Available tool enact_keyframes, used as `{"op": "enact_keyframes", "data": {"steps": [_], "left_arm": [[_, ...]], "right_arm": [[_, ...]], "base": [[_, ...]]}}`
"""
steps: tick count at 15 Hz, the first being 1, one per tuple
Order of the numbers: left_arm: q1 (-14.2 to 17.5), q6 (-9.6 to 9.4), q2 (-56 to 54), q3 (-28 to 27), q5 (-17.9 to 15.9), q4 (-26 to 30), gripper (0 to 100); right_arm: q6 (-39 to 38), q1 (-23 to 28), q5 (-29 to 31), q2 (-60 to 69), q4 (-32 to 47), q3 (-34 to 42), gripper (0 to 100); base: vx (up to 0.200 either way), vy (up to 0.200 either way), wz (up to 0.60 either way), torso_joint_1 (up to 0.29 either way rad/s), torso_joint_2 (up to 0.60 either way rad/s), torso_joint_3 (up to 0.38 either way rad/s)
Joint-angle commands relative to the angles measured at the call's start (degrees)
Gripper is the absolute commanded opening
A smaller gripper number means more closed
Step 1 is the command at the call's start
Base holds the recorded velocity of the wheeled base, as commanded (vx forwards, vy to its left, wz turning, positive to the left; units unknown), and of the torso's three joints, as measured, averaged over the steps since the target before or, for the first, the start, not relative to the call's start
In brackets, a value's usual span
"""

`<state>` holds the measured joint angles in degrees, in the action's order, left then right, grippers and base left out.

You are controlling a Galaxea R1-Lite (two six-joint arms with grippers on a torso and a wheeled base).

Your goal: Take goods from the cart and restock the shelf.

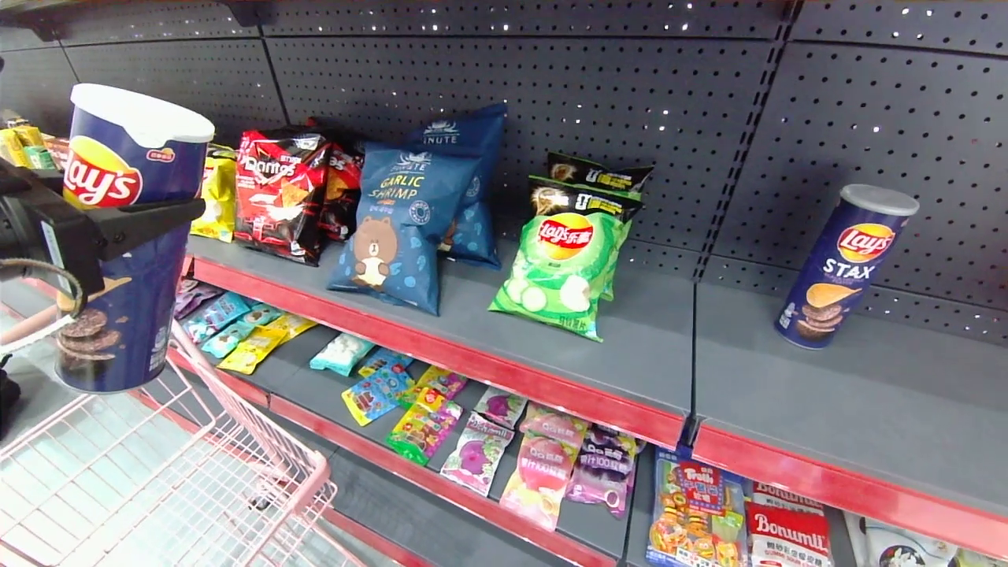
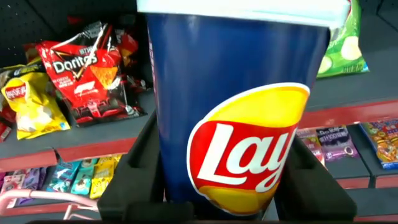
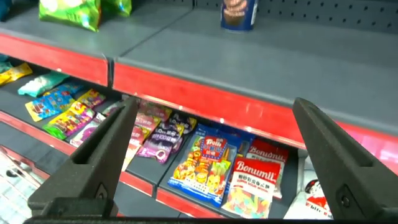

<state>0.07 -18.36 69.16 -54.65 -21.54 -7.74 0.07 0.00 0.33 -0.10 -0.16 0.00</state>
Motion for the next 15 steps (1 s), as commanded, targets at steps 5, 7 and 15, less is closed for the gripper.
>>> {"op": "enact_keyframes", "data": {"steps": [5,7,15], "left_arm": [[-0.1,-0.01,0.4,-0.6,0.0,0.0,0],[-0.1,-0.01,0.4,-0.8,0.0,0.0,0],[-0.2,-0.01,1.0,-0.8,0.0,0.0,0]], "right_arm": [[0.0,0.0,0.0,0.0,0.0,0.0,100],[0.0,0.0,0.0,0.0,0.0,0.0,100],[0.0,0.0,0.1,0.0,0.0,0.0,100]], "base": [[0.000,0.000,0.00,0.173,-0.36,-0.189],[0.000,0.000,0.00,0.156,-0.33,-0.168],[0.000,0.000,-0.30,0.007,-0.01,-0.005]]}}
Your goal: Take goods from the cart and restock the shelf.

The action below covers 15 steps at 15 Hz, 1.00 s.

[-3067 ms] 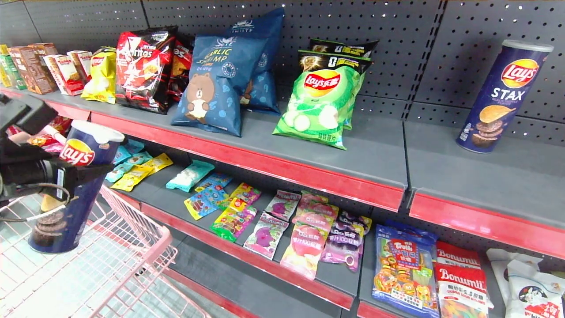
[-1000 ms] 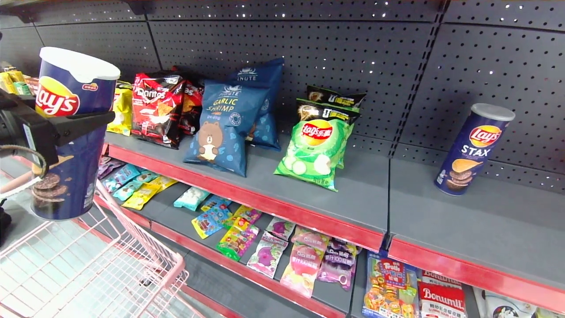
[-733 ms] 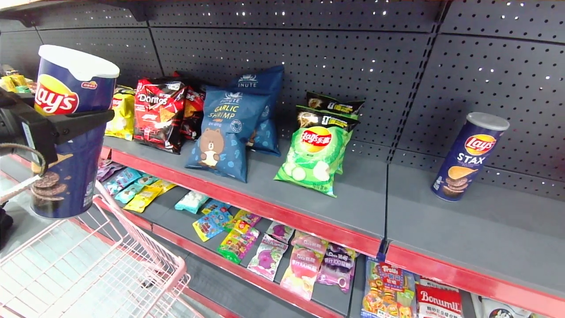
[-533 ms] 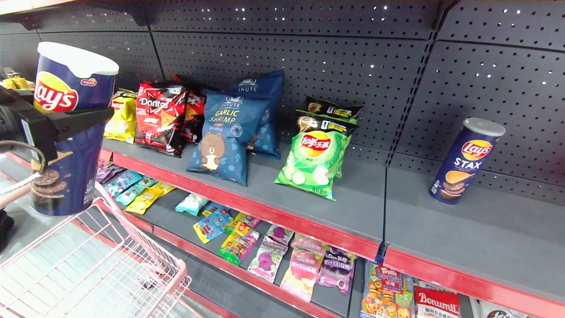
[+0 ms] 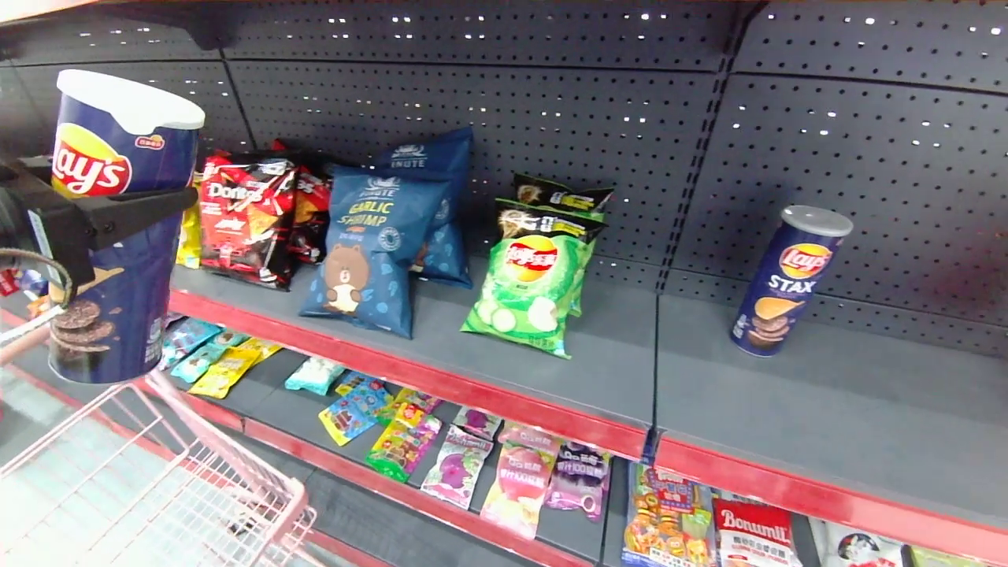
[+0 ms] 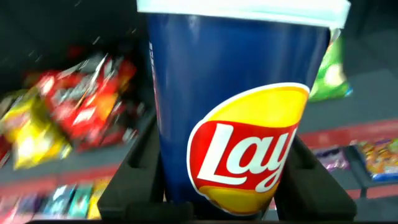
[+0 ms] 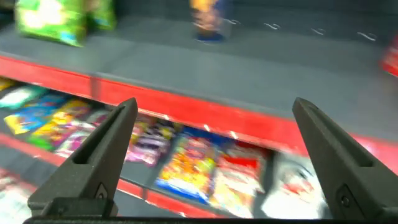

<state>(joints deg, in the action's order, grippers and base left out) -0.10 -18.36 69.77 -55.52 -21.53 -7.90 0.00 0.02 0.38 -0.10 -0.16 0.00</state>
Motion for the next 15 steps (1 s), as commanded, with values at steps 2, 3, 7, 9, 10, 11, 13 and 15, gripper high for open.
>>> {"op": "enact_keyframes", "data": {"steps": [2,3,7,9,10,11,13,15], "left_arm": [[0.0,-0.01,0.7,0.1,0.0,0.2,0],[0.0,-0.01,0.7,0.1,0.0,0.2,0],[0.0,-0.01,0.8,0.1,0.0,0.2,0],[0.0,-0.01,0.6,0.8,0.1,0.2,0],[0.1,-0.01,0.4,1.4,0.1,0.2,0],[0.2,-0.01,-0.1,2.1,0.1,0.2,0],[0.3,-0.01,-2.7,4.5,0.4,0.2,0],[0.4,0.17,-6.4,8.6,3.5,0.3,0]], "right_arm": [[0.0,0.0,0.0,0.0,0.0,0.0,100],[0.0,0.0,0.0,0.0,0.0,0.0,100],[0.0,0.0,0.0,0.0,0.0,0.0,100],[0.1,0.0,0.0,0.0,0.0,0.0,100],[0.2,0.0,0.0,0.0,0.0,0.0,100],[0.3,0.0,0.0,0.0,0.0,0.0,100],[0.5,-0.2,-0.2,-0.7,0.1,0.0,100],[0.8,-0.6,-0.4,-1.8,0.1,0.0,100]], "base": [[0.000,0.000,-0.60,0.015,0.00,-0.005],[0.000,0.000,-0.60,0.007,0.00,0.002],[0.000,0.000,-0.45,0.002,0.00,-0.001],[0.000,0.000,0.00,0.000,0.00,0.000],[0.000,0.000,0.00,0.000,0.00,0.000],[0.000,0.000,0.00,0.000,0.00,0.000],[0.000,0.000,0.00,0.000,0.00,0.000],[0.000,0.000,0.00,0.000,0.00,0.000]]}}
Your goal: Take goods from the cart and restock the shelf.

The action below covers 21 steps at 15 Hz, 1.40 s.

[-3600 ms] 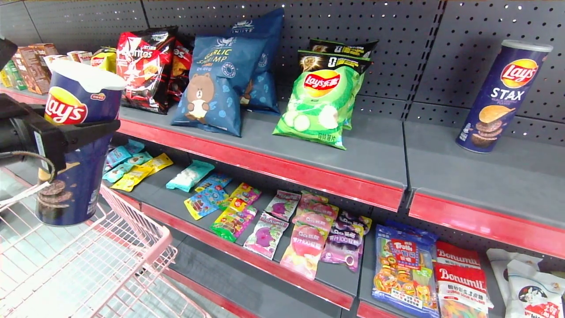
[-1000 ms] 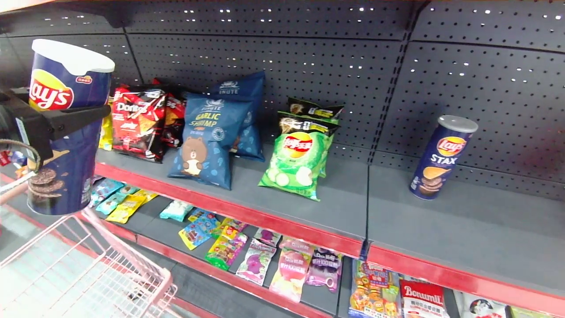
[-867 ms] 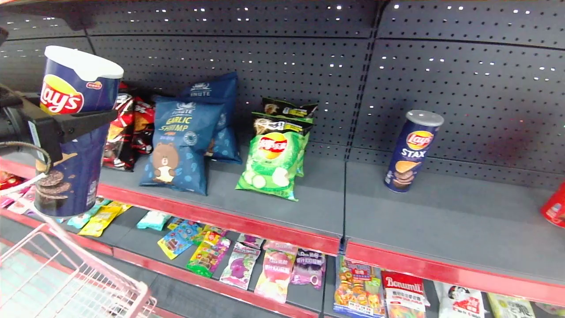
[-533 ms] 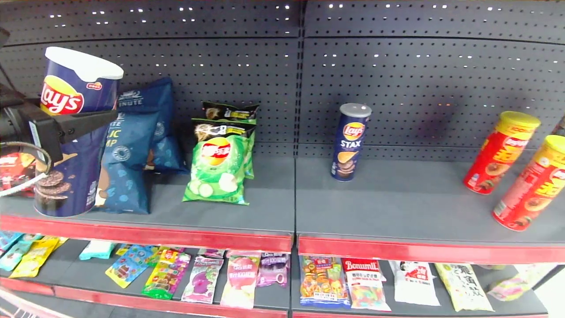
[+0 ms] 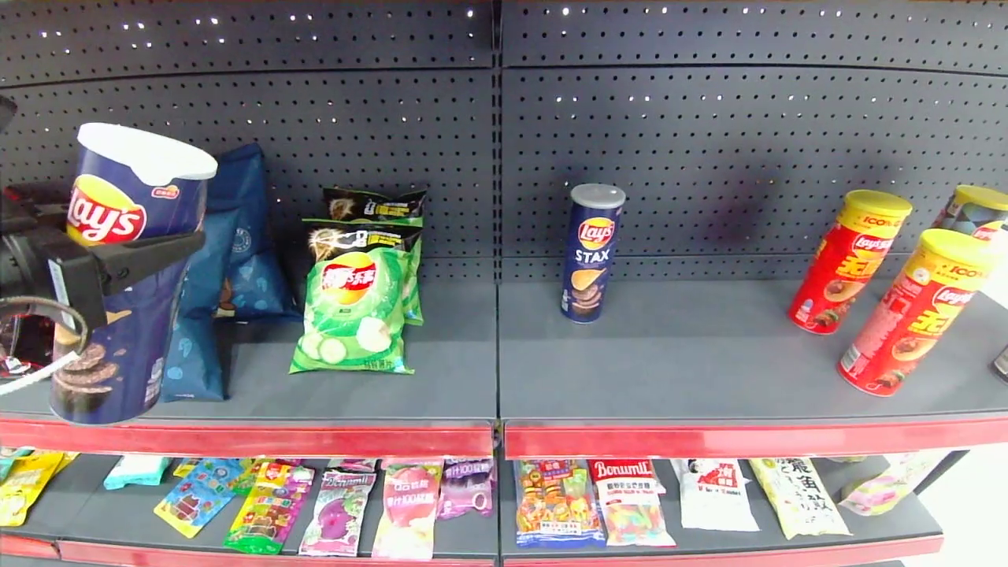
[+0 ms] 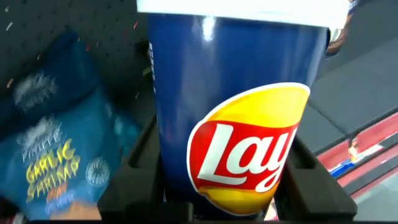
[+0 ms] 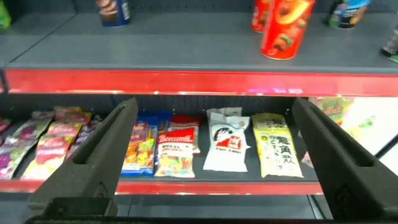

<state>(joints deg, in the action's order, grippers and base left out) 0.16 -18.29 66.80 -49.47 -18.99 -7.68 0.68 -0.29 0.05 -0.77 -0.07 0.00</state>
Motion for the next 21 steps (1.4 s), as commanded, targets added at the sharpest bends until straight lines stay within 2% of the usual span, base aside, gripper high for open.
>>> {"op": "enact_keyframes", "data": {"steps": [1,3,4,5,6,7,8,9,10,11,13,17,18,21], "left_arm": [[0.0,0.27,-6.0,4.7,2.9,0.0,0],[0.0,0.00,-8.4,6.8,3.3,0.2,0],[-0.1,-0.08,-9.2,7.6,3.3,0.2,0],[-0.2,-0.08,-9.9,8.5,3.2,0.2,0],[-0.2,0.00,-11.2,9.4,3.2,0.1,0],[-0.2,-0.08,-12.1,10.4,3.3,0.1,0],[-0.2,-0.17,-13.1,11.5,3.2,0.0,0],[-0.2,-0.17,-13.3,11.6,3.2,0.0,0],[-0.2,-0.17,-15.2,12.6,3.3,0.1,0],[-0.2,-0.17,-16.4,13.6,3.5,0.1,0],[-0.2,-0.17,-18.2,15.7,3.6,0.1,0],[-0.1,-0.17,-17.0,14.8,4.6,0.1,0],[-0.1,-0.26,-17.1,15.4,4.6,0.1,0],[-0.2,-0.26,-17.1,16.0,4.8,0.1,0]], "right_arm": [[0.0,-1.3,-2.9,-8.9,0.1,-7.8,100],[-5.1,-1.8,-3.9,-33.8,-0.5,-24.9,100],[-4.5,-4.2,-4.6,-40.4,-1.9,-27.9,100],[-2.9,-8.9,-5.3,-44.8,-5.7,-28.7,100],[-2.1,-14.7,-5.3,-51.4,-11.4,-29.4,100],[-2.5,-16.3,-5.5,-58.6,-17.4,-30.9,100],[-2.0,-16.8,-6.4,-65.3,-22.9,-31.8,100],[-2.0,-16.8,-6.6,-66.3,-23.7,-32.0,100],[-1.0,-17.5,-10.3,-74.8,-27.7,-35.8,100],[-0.9,-17.5,-11.3,-79.1,-27.8,-38.9,100],[-0.8,-17.5,-10.6,-86.0,-27.9,-44.3,100],[0.0,-17.3,-10.6,-95.6,-28.5,-50.1,100],[-0.1,-17.6,-10.2,-99.8,-30.2,-53.1,100],[-0.1,-18.3,-8.7,-106.3,-36.9,-54.9,100]], "base": [[0.000,0.000,0.00,0.000,0.00,0.000],[0.000,0.000,0.00,0.000,0.00,0.000],[0.000,0.000,0.00,0.000,0.00,0.000],[0.000,0.000,0.00,0.000,0.00,0.000],[0.000,0.000,0.00,0.000,0.00,0.000],[0.000,0.000,0.00,0.000,0.00,0.000],[0.000,0.000,0.00,0.000,0.00,0.000],[0.000,0.000,0.00,0.000,0.00,0.000],[0.000,0.000,0.00,0.000,0.00,0.000],[0.000,0.000,0.00,0.000,0.00,0.000],[0.000,0.000,0.00,0.000,0.00,0.000],[0.000,0.000,0.00,0.000,0.00,0.000],[0.000,0.000,0.00,0.000,0.00,0.000],[0.000,0.000,0.00,0.000,0.00,0.000]]}}
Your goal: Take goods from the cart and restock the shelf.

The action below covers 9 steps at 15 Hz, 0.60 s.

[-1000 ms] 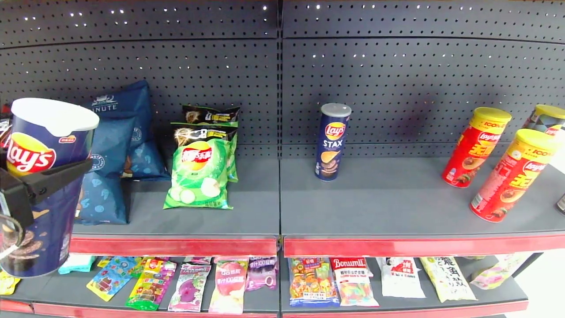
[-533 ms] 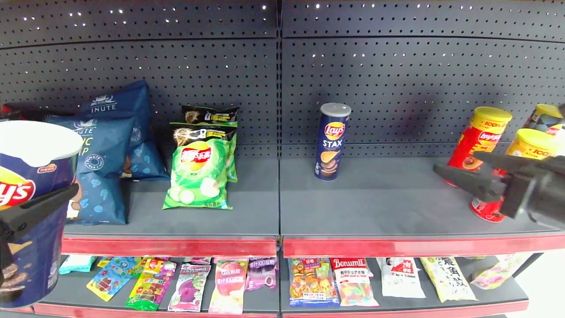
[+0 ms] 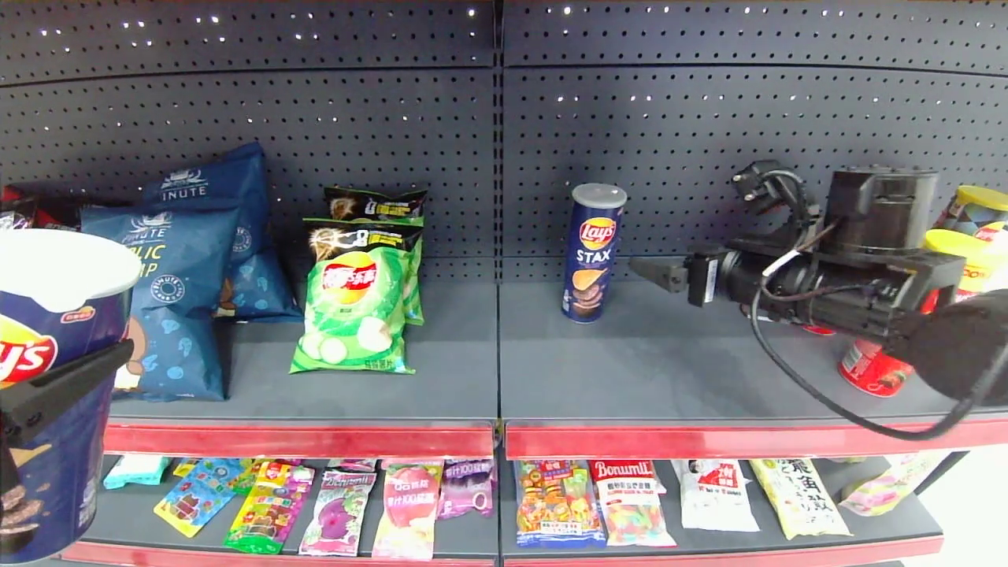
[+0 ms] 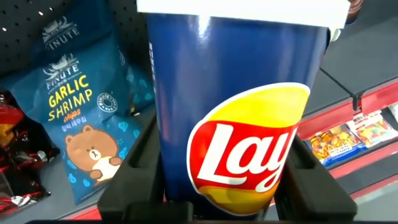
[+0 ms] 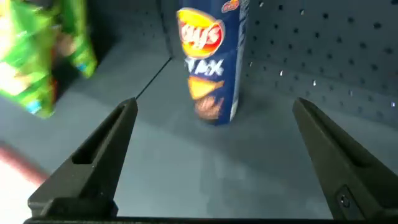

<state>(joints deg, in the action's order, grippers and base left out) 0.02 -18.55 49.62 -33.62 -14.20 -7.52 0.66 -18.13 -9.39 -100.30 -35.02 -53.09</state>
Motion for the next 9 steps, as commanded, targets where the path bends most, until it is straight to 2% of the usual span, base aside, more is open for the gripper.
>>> {"op": "enact_keyframes", "data": {"steps": [1,9], "left_arm": [[0.1,0.01,0.2,0.0,-0.1,0.0,0],[0.1,0.01,0.2,1.1,-0.1,0.1,0]], "right_arm": [[-0.2,-0.4,0.9,-8.3,-2.2,-2.8,100],[-0.6,0.3,1.9,-16.4,-3.0,-12.5,100]], "base": [[0.000,0.000,0.00,0.000,0.00,0.000],[0.000,0.000,0.00,0.000,0.00,0.000]]}}
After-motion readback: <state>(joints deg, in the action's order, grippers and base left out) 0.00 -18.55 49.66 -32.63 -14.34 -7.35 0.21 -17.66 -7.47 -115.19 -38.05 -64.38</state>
